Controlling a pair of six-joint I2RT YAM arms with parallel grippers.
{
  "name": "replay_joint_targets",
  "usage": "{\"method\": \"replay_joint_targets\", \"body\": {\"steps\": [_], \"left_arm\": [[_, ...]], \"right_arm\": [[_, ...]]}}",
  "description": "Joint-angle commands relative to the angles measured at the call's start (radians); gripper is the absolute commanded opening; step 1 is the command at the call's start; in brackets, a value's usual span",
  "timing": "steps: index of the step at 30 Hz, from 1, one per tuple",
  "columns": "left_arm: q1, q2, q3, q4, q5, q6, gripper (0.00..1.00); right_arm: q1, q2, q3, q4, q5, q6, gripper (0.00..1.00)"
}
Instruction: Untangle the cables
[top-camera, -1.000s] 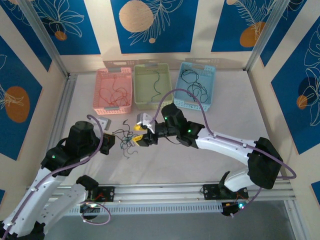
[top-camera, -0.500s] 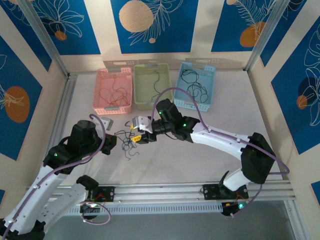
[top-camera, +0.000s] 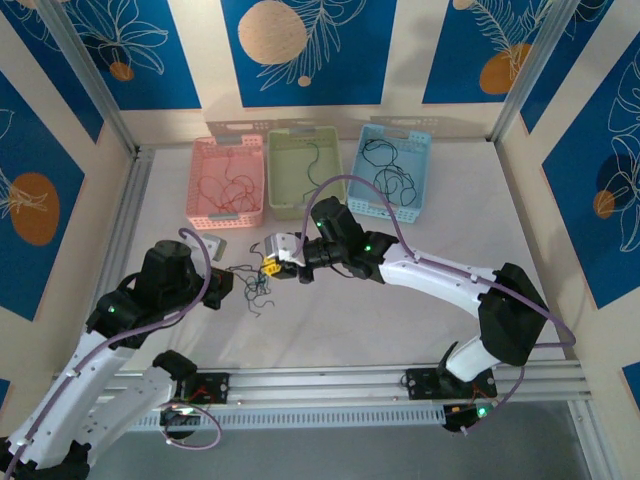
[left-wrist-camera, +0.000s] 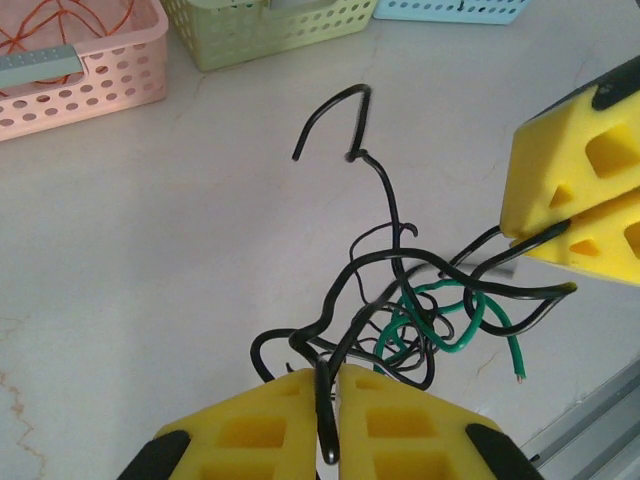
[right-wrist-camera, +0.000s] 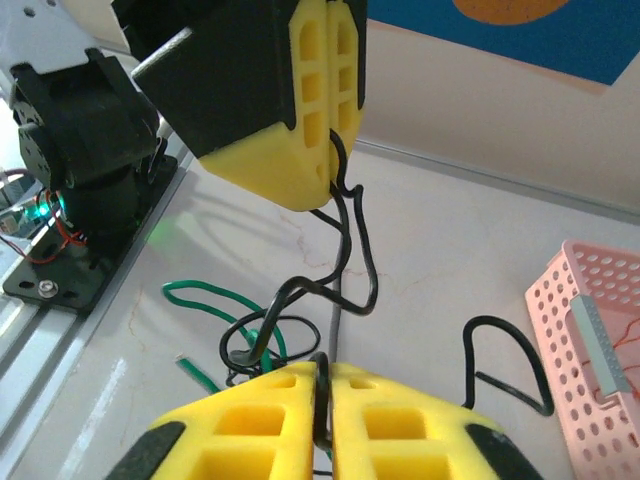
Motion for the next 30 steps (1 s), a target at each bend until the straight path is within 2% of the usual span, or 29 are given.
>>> {"method": "replay_joint_targets", "body": {"steps": [1,4,9,12,17,20,22,30], "left_arm": [[0.01,-0.002,-0.007,0.03,0.018,0.015,0.0],[0.011,-0.004,-0.006,0.028,0.008,0.015,0.0],[0.01,-0.01,-0.004,0.025,-0.01,0.012,0.0],[0.01,-0.008,-0.004,0.022,-0.017,0.01,0.0],[0.01,-0.013,-0.002,0.018,-0.036,0.009,0.0],[0.01,-0.014,-0.001,0.018,-0.037,0.009,0.0],[0.01,-0.013,-0.001,0.018,-0.037,0.008,0.0],[0.012,-0.01,-0.002,0.019,-0.03,0.009,0.0]], "right_arm": [[0.0,-0.004,0.005,0.014,-0.01,0.0,0.02],[-0.011,-0.033,-0.032,0.067,0.003,0.025,0.0],[-0.089,-0.124,-0.148,0.236,0.041,0.203,0.0],[-0.187,-0.194,-0.248,0.364,0.101,0.393,0.0],[-0.426,-0.34,-0.448,0.54,0.205,0.758,0.0],[-0.555,-0.411,-0.529,0.543,0.236,0.896,0.0],[-0.609,-0.439,-0.563,0.55,0.2,0.929,0.0],[-0.609,-0.473,-0.544,0.44,0.148,0.967,0.0]]}}
